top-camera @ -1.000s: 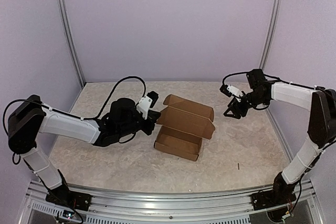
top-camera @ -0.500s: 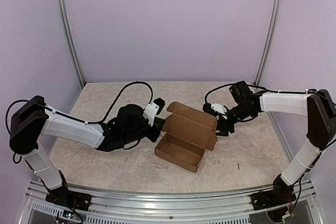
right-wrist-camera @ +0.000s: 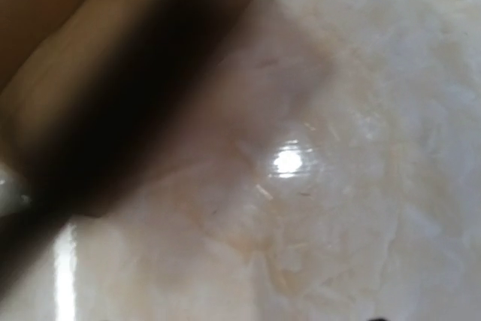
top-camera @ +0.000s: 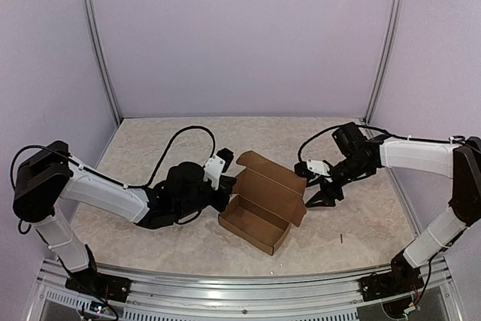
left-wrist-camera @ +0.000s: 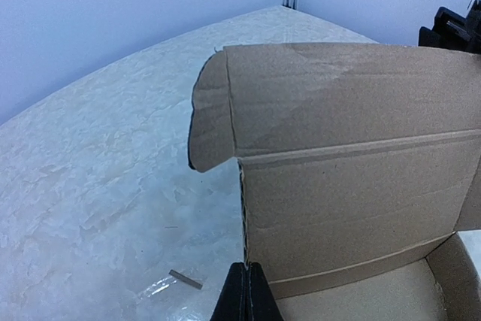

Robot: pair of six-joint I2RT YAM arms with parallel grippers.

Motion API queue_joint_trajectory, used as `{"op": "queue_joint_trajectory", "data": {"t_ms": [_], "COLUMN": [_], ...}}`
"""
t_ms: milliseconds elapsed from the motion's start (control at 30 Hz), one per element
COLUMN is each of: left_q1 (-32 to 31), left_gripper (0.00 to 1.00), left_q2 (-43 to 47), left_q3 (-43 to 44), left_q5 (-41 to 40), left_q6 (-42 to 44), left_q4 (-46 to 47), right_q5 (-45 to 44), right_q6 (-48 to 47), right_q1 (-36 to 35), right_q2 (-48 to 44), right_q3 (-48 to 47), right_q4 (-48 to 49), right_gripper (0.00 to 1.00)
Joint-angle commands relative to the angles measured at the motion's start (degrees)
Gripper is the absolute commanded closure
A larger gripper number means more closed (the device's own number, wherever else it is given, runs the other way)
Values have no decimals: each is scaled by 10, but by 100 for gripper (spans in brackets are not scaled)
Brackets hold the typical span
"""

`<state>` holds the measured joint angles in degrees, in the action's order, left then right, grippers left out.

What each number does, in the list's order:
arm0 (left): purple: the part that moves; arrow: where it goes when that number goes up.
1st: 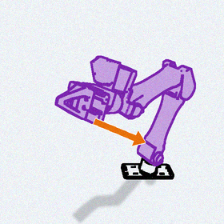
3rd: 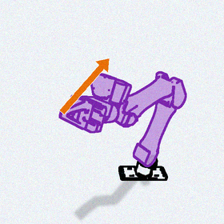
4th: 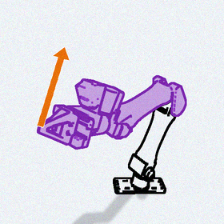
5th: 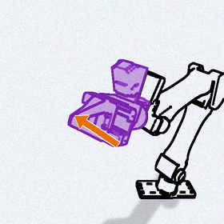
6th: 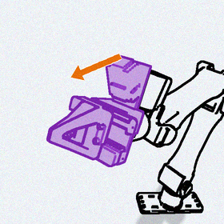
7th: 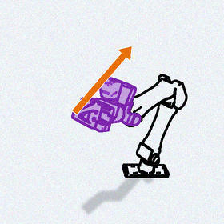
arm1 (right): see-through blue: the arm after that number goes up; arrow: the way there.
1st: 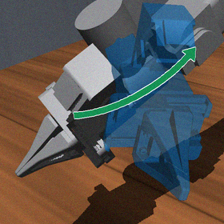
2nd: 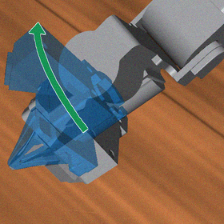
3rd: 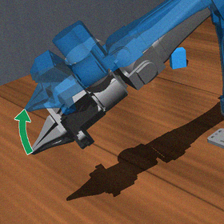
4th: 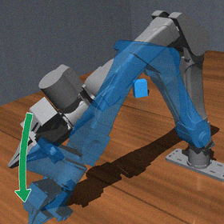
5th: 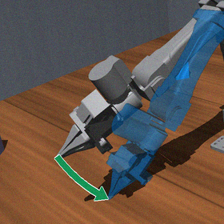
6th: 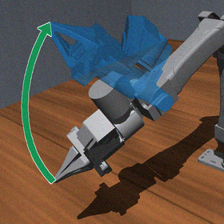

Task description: Fold the paper box

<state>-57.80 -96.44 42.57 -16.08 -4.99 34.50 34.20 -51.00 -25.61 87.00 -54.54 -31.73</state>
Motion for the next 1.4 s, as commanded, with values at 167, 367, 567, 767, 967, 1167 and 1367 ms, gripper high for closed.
{"op": "queue_joint_trajectory", "data": {"t_ms": [167, 367, 567, 767, 967, 1167, 1367], "left_q1": [-21, -28, -53, -77, -102, -121, -111], "left_gripper": [100, 100, 100, 100, 100, 80, 56], "left_q2": [23, 11, 15, 37, 41, 73, 149], "left_q3": [-55, -59, -75, -95, -104, -78, -14], "left_q5": [3, -8, -39, -57, -87, -85, -65], "left_q6": [-21, -29, -35, -24, -12, 2, 14], "left_q4": [11, 20, 25, 12, -1, -94, -271], "right_q5": [-8, -11, -7, -26, -50, -65, -75], "right_q6": [44, 65, 77, 51, 36, 34, 26], "right_q1": [-70, -98, -112, -132, -162, -163, -164], "right_q2": [-61, -44, -64, -101, -121, -129, -133], "right_q3": [24, 29, 33, 45, 55, 53, 40], "right_q4": [48, 81, 79, 30, -11, -19, -37], "right_gripper": [29, 31, 33, 29, 20, 21, 21]}}
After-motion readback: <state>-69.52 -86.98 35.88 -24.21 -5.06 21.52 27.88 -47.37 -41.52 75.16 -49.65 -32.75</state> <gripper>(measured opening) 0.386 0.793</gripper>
